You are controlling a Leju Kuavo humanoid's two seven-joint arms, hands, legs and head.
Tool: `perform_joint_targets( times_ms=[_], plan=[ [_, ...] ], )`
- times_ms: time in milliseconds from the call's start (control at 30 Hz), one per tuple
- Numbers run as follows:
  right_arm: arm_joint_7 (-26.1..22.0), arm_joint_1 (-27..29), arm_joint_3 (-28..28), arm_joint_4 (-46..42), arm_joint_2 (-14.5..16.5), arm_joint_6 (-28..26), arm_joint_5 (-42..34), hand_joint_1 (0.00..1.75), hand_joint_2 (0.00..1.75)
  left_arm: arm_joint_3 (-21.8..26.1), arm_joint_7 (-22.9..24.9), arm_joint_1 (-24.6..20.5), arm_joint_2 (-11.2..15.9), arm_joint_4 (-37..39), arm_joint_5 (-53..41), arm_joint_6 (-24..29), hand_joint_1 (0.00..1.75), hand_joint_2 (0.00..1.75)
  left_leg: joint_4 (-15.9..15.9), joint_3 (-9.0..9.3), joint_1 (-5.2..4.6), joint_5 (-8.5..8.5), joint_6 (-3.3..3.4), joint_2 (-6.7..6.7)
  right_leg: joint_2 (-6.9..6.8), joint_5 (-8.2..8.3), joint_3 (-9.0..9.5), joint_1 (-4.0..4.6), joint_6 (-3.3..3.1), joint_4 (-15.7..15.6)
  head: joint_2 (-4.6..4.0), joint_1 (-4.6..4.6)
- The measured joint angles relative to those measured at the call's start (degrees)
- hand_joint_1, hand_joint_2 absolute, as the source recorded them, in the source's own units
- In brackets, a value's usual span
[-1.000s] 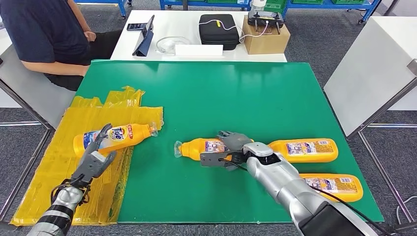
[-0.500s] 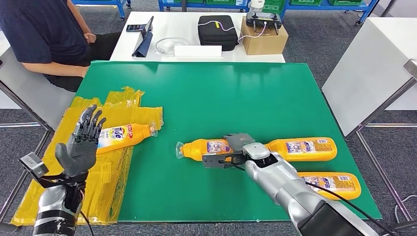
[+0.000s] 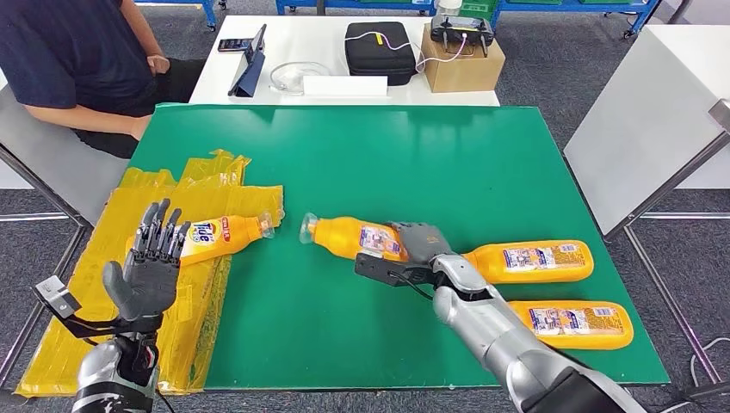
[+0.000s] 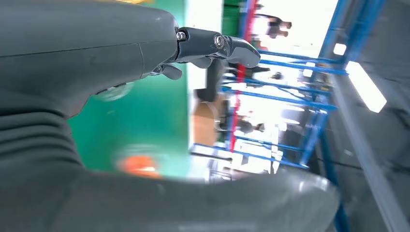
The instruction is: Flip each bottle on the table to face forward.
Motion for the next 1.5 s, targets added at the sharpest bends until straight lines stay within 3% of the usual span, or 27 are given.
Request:
perform_joint_targets(
  times_ms=[67, 233, 500, 667, 833, 1167, 1500],
  plan=[
    [-2.0, 3.17, -3.16, -7.42, 0.39, -2.57, -1.28, 1.75, 1.75, -1.21, 1.05, 1.88, -1.04, -1.53, 0.09, 1.77, 0.0, 1.75, 0.01, -0.1, 0.0, 0.0, 0.0, 0.07, 0.1, 0.0, -0.15, 0.0, 0.04, 0.0, 0.0, -0.01],
    [-4.63, 10.5, -8.48, -25.47, 0.83, -2.35, -3.44, 1.75, 1.75, -5.59, 1.45, 5.47, -3.26, -5.35, -1.44, 5.38, 0.0, 1.75, 0.01, -0.41, 0.0, -0.02, -0.02, -0.16, 0.06, -0.06, -0.36, 0.01, 0.05, 0.0, 0.0, -0.01],
    [-6.41, 15.22, -10.43, -36.58, 2.01, -0.46, -3.25, 1.75, 1.75, -10.75, 1.32, 7.93, -4.68, -9.89, -2.99, 7.13, 0.0, 1.75, 0.01, -0.56, 0.0, -0.04, -0.03, -0.12, 0.07, -0.06, -0.55, 0.0, 0.05, -0.01, 0.0, -0.01],
    [-5.45, 15.32, -8.61, -36.72, 3.91, 5.52, -5.36, 1.75, 1.75, -16.29, 1.01, 9.1, -5.57, -13.22, -4.14, 9.22, 0.0, 1.75, 0.01, -0.58, 0.01, -0.03, -0.04, -0.07, 0.07, -0.05, -0.56, 0.01, 0.05, 0.0, 0.0, 0.0],
    [-5.63, 14.48, -4.87, -32.59, 6.95, 7.87, -6.07, 1.75, 1.75, -21.21, 2.03, 9.2, -5.7, -14.9, 0.02, 7.95, 0.0, 1.75, 0.0, -0.58, 0.02, -0.03, -0.04, 0.01, 0.08, -0.06, -0.58, 0.01, 0.05, 0.0, 0.0, -0.01],
    [-5.99, 12.36, -0.03, -25.44, 11.23, 8.04, -4.95, 1.75, 1.75, -22.73, 2.84, 9.95, -5.64, -15.3, 4.66, 7.31, 0.0, 1.75, 0.0, -0.6, 0.01, -0.04, -0.04, 0.14, 0.11, -0.05, -0.66, 0.0, 0.04, 0.0, 0.0, -0.01],
    [-6.86, 13.11, 10.6, -23.39, 12.97, 9.63, -2.32, 1.75, 1.75, -21.65, -1.62, 9.9, -5.05, -15.47, -10.07, 20.17, 0.0, 1.75, 0.0, -0.76, 0.04, -0.04, -0.05, 0.21, 0.17, -0.06, -0.88, 0.02, 0.01, 0.01, 0.0, 0.01]
  ],
)
